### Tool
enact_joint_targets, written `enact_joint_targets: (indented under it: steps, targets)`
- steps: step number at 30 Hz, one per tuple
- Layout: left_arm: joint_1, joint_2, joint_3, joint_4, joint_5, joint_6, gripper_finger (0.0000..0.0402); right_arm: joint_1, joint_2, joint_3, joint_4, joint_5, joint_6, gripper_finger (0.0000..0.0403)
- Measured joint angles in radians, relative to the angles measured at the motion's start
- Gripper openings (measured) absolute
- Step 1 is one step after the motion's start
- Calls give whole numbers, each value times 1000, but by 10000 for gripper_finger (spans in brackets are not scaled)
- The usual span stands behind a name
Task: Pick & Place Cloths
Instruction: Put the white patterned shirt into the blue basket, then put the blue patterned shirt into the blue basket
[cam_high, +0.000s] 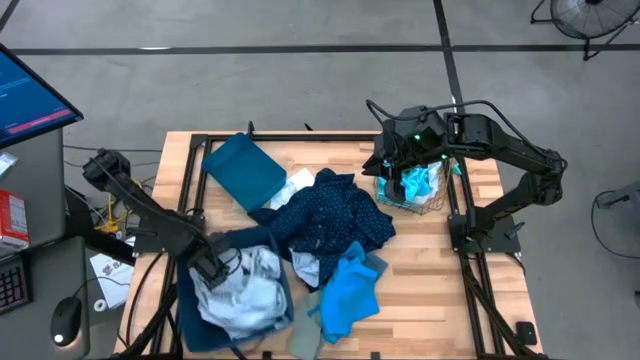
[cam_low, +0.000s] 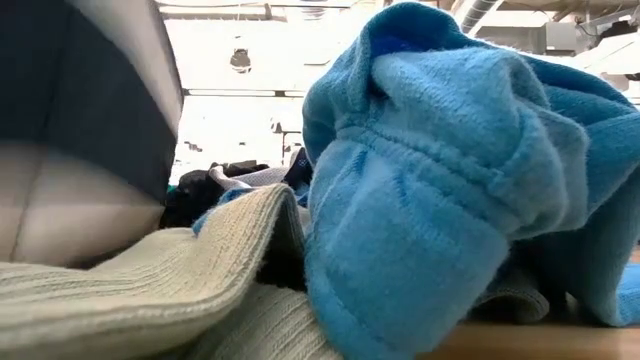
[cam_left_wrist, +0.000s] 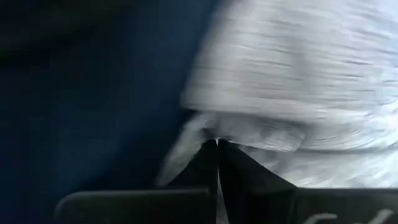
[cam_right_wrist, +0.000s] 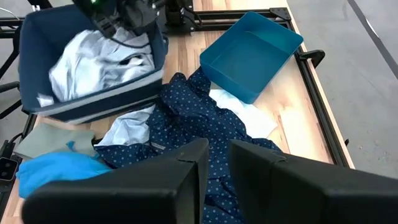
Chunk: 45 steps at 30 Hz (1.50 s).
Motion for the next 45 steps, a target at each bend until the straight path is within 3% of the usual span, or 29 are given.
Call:
enact_joint_targets:
  steps: [9,18,22,26,28,31,39,42,45]
  targets:
    - [0,-89,69,-63,1,6,0,0,0,0,0,0,-1,60]
    - [0,-92,334,-45,-9,168,1,-7,0,0,-1,1,-52,60]
    - [0,-93,446,1,-153,213,1,-12,-3,-51,10,26,-17,61]
    - [1,-112,485,103,-450,250,3,-33,2,-210,29,58,57,77]
    - [2,-128,485,160,-579,276,8,-41,2,-307,83,56,86,97]
    - [3,-156,485,226,-654,379,26,-41,2,-446,213,55,148,146]
    - [15,-197,485,359,-680,613,126,6,2,-663,590,58,218,325]
    - [15,-198,485,382,-679,684,174,24,40,-680,679,77,222,368]
    - [15,-197,485,381,-680,724,218,38,107,-669,664,111,221,387]
